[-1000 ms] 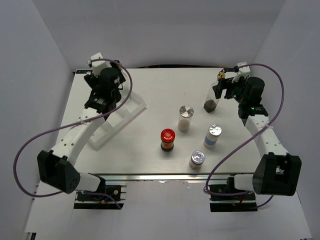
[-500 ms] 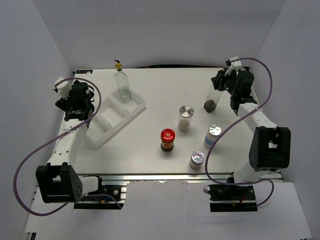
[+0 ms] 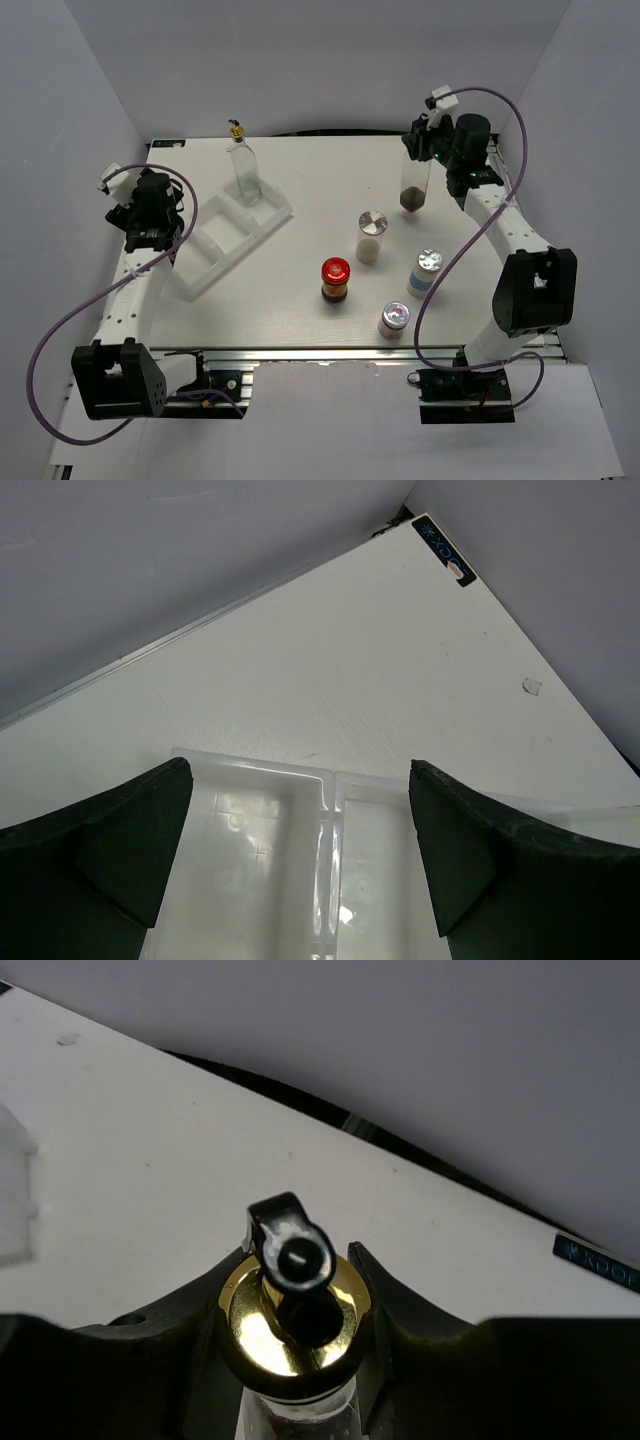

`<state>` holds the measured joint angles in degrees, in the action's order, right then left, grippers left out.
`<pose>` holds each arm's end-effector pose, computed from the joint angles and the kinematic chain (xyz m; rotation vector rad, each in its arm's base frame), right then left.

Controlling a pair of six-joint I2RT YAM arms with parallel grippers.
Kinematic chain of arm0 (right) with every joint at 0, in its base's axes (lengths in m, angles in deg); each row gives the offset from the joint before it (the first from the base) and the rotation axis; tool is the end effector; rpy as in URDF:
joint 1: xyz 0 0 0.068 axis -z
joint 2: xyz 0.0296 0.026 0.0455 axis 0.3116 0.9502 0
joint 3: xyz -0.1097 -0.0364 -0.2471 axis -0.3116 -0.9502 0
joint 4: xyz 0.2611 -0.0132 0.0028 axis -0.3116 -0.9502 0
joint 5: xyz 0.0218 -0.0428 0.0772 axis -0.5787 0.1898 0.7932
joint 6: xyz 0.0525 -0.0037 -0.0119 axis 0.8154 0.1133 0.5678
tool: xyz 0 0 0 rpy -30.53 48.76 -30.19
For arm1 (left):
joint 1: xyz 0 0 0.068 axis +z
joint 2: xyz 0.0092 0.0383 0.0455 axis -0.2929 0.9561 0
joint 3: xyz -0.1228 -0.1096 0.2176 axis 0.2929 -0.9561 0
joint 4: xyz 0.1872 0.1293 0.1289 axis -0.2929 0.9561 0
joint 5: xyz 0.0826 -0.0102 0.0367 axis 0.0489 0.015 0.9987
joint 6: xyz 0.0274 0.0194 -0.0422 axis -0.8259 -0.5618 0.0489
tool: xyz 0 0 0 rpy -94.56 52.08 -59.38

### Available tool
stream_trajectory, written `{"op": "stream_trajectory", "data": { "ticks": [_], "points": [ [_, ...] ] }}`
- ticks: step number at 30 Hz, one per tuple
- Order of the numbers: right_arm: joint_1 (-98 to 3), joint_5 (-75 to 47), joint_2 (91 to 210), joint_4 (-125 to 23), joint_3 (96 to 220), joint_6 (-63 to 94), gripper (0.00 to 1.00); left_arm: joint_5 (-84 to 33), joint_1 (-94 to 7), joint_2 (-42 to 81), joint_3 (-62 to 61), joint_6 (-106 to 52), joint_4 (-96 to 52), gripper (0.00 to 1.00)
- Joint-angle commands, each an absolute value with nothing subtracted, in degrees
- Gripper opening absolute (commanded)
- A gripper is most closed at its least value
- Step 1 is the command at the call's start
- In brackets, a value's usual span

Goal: Organize the condiment bottles

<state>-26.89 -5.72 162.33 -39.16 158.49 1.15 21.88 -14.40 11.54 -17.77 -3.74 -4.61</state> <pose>0.3872 0.0692 0.3527 -0.4340 1.6112 0.2437 0.2580 0.0343 0.3157 -1.0034 1.6761 0.3287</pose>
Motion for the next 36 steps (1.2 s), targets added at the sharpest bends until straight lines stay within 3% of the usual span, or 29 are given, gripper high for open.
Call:
{"op": "stream_trajectory", "data": {
  "ticks": [1,16,30,36],
  "points": [
    [-31.9,-3.0,161.3,-35.7,167.1,-1.9,0.0,19.4,-14.2,9.1,-18.8,-4.2,-5.6,0.98],
    [-53.0,-1.0,173.5,-31.5,185.7,1.2,0.0,16.7,-14.2,8.7,-19.9,-4.5,-5.6,0.98],
    [-60.6,-5.1,189.2,-24.0,197.9,4.1,0.0,17.8,-14.2,6.9,-22.8,-5.7,-6.8,0.98],
    [-63.0,-13.3,193.1,-19.3,199.3,3.7,0.0,18.7,-14.2,6.3,-23.3,-5.7,-6.5,0.98]
  ]
}}
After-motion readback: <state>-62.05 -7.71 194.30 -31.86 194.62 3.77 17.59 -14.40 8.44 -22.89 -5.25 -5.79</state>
